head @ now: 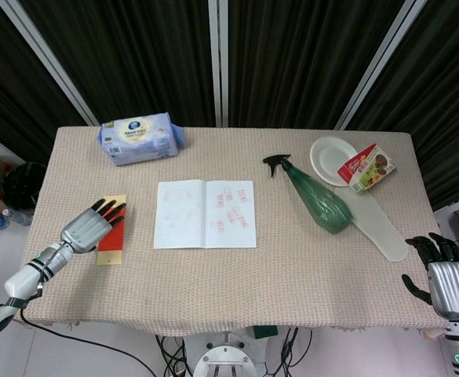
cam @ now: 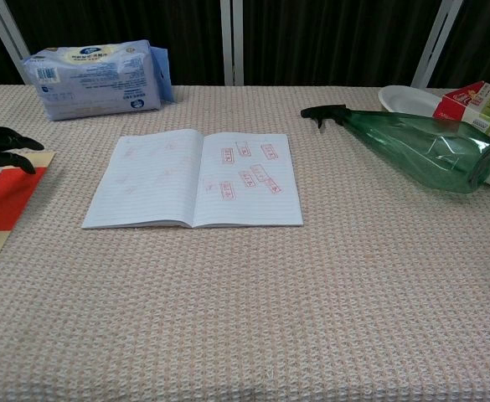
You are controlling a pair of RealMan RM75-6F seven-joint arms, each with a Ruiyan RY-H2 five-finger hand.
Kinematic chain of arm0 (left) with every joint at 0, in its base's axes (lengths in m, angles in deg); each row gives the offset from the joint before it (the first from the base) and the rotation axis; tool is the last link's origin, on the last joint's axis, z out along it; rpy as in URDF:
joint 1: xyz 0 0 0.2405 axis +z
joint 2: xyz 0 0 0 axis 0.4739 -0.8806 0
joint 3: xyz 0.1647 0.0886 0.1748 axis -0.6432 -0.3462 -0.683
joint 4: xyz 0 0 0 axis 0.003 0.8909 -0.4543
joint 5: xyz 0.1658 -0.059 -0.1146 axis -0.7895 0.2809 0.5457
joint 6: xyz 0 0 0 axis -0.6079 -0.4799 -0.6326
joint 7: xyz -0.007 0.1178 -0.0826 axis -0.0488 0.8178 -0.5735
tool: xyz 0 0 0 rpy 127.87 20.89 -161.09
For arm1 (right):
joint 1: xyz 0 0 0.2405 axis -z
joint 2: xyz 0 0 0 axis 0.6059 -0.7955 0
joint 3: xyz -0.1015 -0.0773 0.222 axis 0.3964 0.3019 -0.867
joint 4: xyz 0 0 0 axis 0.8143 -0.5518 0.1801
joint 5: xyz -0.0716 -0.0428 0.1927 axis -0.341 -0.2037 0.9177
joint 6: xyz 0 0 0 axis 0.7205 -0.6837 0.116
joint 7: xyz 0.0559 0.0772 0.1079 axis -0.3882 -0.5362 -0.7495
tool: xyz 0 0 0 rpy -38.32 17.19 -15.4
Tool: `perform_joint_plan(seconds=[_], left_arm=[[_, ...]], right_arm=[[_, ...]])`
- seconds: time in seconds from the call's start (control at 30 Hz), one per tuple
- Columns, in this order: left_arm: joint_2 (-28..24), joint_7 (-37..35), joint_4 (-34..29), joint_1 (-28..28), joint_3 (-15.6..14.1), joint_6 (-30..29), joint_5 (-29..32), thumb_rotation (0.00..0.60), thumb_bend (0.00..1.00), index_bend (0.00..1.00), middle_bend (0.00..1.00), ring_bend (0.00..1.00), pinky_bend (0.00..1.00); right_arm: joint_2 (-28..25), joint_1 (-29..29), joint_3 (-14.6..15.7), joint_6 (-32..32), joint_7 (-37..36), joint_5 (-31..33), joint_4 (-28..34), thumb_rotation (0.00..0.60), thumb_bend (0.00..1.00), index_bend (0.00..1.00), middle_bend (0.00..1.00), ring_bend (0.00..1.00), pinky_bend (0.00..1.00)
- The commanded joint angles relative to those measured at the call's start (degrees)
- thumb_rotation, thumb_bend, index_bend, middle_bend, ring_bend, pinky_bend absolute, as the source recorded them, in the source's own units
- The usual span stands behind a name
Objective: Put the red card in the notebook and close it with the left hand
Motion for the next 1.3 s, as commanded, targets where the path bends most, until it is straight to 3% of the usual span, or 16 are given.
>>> perform_joint_plan(seconds=[0.03, 0.97, 1.3], left_arm=[[0.09, 1.24, -0.07, -0.18, -0.27, 0.35, 0.11, 0.6, 0.09, 0.16, 0.0, 0.02, 0.13], [2.51, 2.46, 2.54, -2.82, -0.86, 4.06, 1.49, 0.6, 0.09, 0.16, 0.0, 0.01, 0.13], [3.97, 0.42, 3.75, -2.36, -1.02, 3.37, 2.24, 0.6, 0.2, 0.31, 0.0, 0.01, 0.13]], right_arm=[[0.04, -0.02, 0.01, 0.11, 0.06, -0.02, 0.01, 0.6, 0.17, 0.28, 0.24, 0.14, 0.21], [0.4, 0.72, -0.14, -0.88, 0.5, -0.36, 0.1, 0.6, 0.17, 0.28, 0.24, 0.14, 0.21], [0.5, 0.59, -0.34, -0.75, 0.29, -0.39, -0.01, 0.6, 0.17, 0.28, 0.24, 0.14, 0.22]])
